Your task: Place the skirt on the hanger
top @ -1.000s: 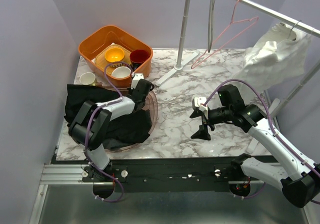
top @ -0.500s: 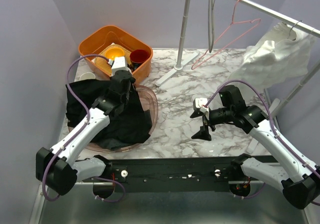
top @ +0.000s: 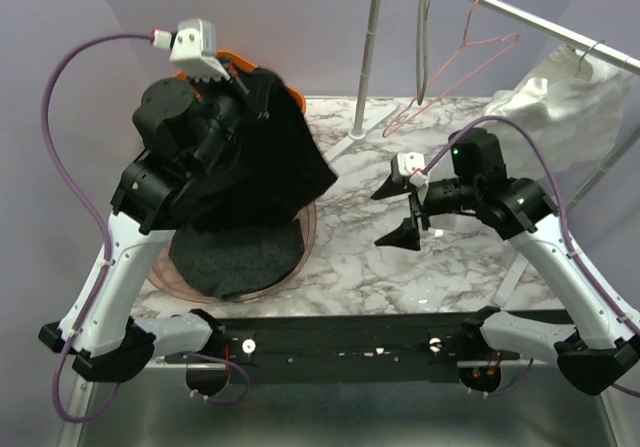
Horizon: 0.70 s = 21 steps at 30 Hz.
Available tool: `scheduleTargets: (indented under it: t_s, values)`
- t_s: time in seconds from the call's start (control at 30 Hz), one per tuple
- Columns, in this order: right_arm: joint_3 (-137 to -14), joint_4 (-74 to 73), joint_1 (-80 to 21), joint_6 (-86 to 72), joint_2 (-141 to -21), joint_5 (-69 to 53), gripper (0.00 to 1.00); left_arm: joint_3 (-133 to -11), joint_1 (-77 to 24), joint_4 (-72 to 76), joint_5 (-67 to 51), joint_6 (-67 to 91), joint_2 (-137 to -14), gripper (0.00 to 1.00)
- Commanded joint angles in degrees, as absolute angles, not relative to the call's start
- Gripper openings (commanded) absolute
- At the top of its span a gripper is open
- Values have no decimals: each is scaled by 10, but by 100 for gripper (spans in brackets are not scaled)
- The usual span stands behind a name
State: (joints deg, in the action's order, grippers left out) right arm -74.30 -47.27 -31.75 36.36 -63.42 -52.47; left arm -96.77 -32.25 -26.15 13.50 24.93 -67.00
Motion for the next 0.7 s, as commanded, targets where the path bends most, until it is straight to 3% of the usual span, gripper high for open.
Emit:
scheduleTargets:
  t_s: [0.0, 0.17, 0.33, 0.67]
  values:
    - [-787, -413, -322, 252, -632, -519, 100, -1097, -386, -266, 68, 249, -732, 0]
    - [-781, -356, -322, 177, -623, -435, 100, -1205, -457, -248, 65, 251, -787, 0]
    - [-759, -322, -321, 185, -578, -236, 100, -1262, -500, -228, 55, 267, -828, 0]
    - [-689, -383, -317, 222, -460, -196, 100, -1157, -540, -169, -14, 334, -785, 0]
